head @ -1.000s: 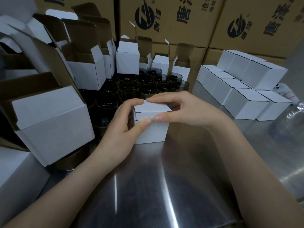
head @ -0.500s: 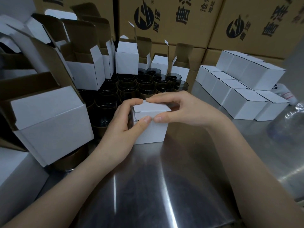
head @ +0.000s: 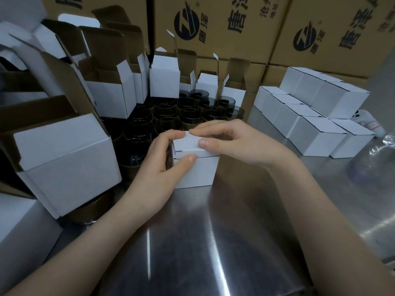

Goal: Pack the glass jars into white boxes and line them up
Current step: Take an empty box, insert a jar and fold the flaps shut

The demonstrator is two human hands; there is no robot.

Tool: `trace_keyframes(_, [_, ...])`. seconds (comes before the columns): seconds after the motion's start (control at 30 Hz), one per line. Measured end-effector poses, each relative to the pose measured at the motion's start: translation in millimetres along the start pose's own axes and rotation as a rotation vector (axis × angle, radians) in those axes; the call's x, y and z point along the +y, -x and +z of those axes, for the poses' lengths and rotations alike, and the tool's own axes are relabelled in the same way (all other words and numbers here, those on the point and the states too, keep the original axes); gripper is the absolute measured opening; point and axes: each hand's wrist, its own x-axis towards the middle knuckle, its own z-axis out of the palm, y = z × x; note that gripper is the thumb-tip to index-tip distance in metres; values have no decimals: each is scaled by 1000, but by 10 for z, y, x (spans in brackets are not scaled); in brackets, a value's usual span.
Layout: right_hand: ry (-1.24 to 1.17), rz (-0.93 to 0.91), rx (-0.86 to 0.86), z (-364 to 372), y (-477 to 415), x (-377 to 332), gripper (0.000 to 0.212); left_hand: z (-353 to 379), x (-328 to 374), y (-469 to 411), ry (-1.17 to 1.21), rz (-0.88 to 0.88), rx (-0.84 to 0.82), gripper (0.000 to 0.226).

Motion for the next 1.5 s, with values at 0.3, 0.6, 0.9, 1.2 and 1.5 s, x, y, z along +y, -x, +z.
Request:
trace_keyframes(0.3, [79, 5, -4, 6, -17, -2, 40, 5, 25, 9, 4, -22, 7, 44])
trace_keyframes(0.6, [57, 10, 1, 18, -28, 1, 39, 22, 26, -11, 62, -47, 17, 41])
trace_keyframes(0.9, [-44, 27, -7, 41, -36, -41, 38, 63, 5, -60, 210, -117, -4, 45])
trace_keyframes(1.2, [-66, 50, -2, 48, -49, -64, 39, 81, -3, -99, 289, -178, -27, 43])
trace_keyframes(1.5, [-98, 20, 12, 60, -28, -28, 32, -15, -69, -31, 176, -127, -129, 74])
